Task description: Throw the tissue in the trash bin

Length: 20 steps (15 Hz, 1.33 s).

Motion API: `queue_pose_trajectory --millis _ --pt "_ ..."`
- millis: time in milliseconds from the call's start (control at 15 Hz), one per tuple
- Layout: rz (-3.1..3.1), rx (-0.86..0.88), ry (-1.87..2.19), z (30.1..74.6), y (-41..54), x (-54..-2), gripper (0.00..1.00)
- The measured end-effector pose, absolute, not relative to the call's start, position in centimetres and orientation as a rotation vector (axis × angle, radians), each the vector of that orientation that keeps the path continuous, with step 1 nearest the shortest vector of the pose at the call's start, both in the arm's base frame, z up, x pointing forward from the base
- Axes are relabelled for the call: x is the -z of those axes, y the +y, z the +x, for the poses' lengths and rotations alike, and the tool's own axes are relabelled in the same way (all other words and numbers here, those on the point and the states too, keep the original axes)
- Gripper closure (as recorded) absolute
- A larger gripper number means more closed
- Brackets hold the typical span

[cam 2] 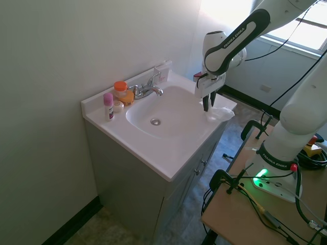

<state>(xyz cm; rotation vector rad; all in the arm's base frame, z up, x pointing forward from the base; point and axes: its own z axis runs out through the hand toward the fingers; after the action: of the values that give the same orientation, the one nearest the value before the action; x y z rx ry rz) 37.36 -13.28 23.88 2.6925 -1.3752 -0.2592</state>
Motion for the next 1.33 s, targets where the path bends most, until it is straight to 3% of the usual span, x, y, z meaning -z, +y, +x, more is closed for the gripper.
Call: queue_pose_trajectory --millis 467,733,1000,1333 --pt "2.732 0.220 -1.383 37.9 -13.3 -25.4 1.00" --pt "2.777 -0.005 -1.549 39.9 -15.7 -34.4 1.00" --pt "2.621 -0.255 -1.927 40.8 -26.2 -41.0 1.00" --pt "2.241 -0.300 -2.354 42.4 -40.3 -35.7 1.00"
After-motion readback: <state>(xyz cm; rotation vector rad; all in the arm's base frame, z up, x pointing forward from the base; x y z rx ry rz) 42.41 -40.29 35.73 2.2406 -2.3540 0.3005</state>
